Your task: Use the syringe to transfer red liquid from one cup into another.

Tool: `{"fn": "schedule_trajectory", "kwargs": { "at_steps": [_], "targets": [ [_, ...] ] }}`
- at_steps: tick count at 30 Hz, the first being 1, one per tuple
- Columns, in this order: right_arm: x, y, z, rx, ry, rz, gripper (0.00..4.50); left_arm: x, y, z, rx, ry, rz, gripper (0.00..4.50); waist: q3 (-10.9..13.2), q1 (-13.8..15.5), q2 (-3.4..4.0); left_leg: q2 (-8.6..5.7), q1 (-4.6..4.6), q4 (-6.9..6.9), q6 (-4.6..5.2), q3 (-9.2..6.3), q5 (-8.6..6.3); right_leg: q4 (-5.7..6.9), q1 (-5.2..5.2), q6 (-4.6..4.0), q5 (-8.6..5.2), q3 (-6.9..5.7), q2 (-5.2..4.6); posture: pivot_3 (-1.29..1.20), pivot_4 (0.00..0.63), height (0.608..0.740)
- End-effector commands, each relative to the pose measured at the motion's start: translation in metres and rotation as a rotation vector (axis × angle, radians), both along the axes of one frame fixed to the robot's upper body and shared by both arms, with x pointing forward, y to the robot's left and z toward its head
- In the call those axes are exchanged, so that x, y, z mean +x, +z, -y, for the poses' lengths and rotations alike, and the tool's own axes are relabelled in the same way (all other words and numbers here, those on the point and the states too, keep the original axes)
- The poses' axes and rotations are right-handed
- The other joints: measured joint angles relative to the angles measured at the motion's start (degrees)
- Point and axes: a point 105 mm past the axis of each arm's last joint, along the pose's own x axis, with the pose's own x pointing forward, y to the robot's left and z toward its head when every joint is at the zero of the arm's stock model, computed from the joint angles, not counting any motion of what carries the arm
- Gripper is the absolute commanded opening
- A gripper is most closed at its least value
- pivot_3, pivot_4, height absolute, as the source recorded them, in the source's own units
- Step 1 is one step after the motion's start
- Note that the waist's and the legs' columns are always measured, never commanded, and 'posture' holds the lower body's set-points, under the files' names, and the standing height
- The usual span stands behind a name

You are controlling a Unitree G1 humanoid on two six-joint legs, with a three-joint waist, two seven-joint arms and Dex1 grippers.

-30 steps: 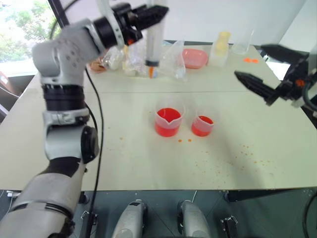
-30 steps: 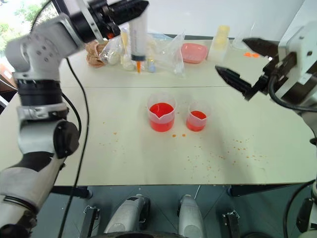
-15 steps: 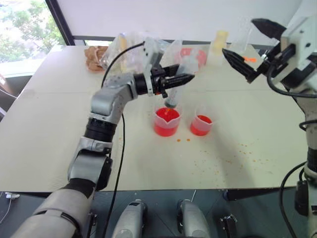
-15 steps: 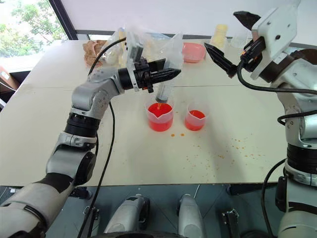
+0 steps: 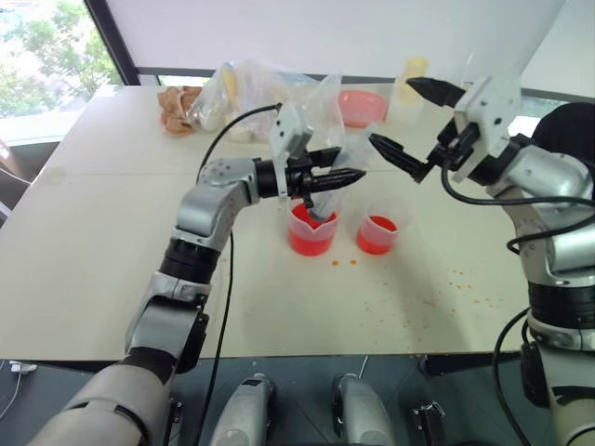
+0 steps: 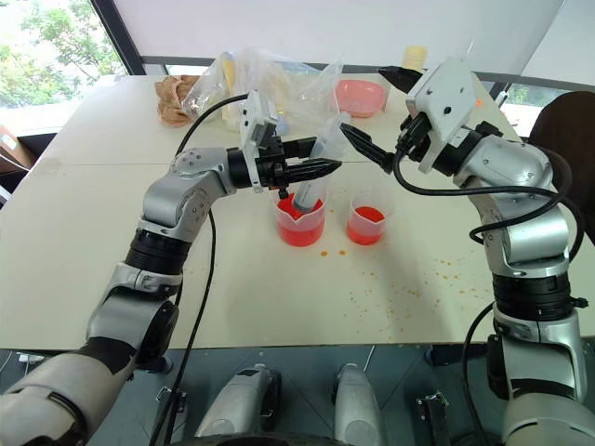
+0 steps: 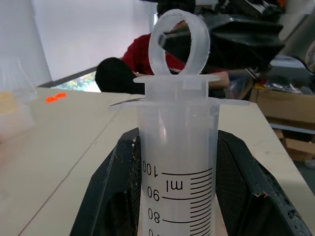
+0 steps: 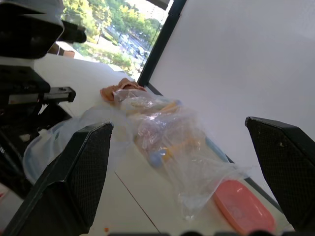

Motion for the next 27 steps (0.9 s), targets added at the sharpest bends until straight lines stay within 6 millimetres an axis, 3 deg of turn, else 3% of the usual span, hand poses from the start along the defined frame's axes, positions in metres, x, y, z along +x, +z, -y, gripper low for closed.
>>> {"fn": "schedule_trajectory", "kwargs": {
  "at_steps": [1, 4, 11, 12, 27],
  "targets": [
    [-0.002, 0.013, -0.005, 0.007, 0.015, 0.065, 4.5, -0.006, 0.007, 0.003, -0.01, -0.01, 0.042, 1.46, 0.0, 0.0, 0.0, 0.0, 0.0, 0.0, 0.0, 0.0, 0.0, 0.0, 0.0, 0.0, 0.0, 0.0, 0.0, 0.0, 0.15, 0.74],
    [-0.003, 0.014, -0.01, 0.013, 0.04, 0.07, 3.71, 0.0, 0.004, 0.001, -0.013, 0.02, 0.042, 1.46, 0.0, 0.0, 0.0, -0.02, 0.0, 0.0, 0.0, 0.01, 0.0, 0.0, 0.0, 0.0, 0.0, 0.0, 0.0, 0.0, 0.15, 0.74],
    [-0.007, 0.013, -0.019, 0.003, 0.078, 0.059, 0.23, 0.004, 0.004, 0.002, -0.07, 0.068, 0.08, 1.46, 0.0, 0.0, 0.0, -0.03, 0.0, 0.0, 0.0, 0.0, 0.0, 0.0, 0.0, 0.0, 0.0, 0.0, 0.0, 0.0, 0.15, 0.74],
    [-0.008, 0.012, -0.02, 0.002, 0.081, 0.057, 0.04, 0.005, 0.004, 0.002, -0.073, 0.071, 0.087, 1.46, 0.0, 0.0, 0.0, -0.03, 0.0, 0.0, 0.0, 0.0, 0.0, 0.0, 0.0, 0.0, 0.0, 0.0, 0.0, 0.0, 0.15, 0.74],
    [-0.005, 0.036, -0.006, 0.024, 0.018, 0.118, 0.04, 0.011, -0.031, 0.0, -0.028, 0.104, 0.077, 1.46, 0.0, 0.1, 0.0, -0.05, 0.01, 0.0, 0.0, 0.01, 0.0, 0.0, 0.0, 0.0, 0.0, 0.0, 0.0, 0.0, 0.15, 0.74]
  ]
}}
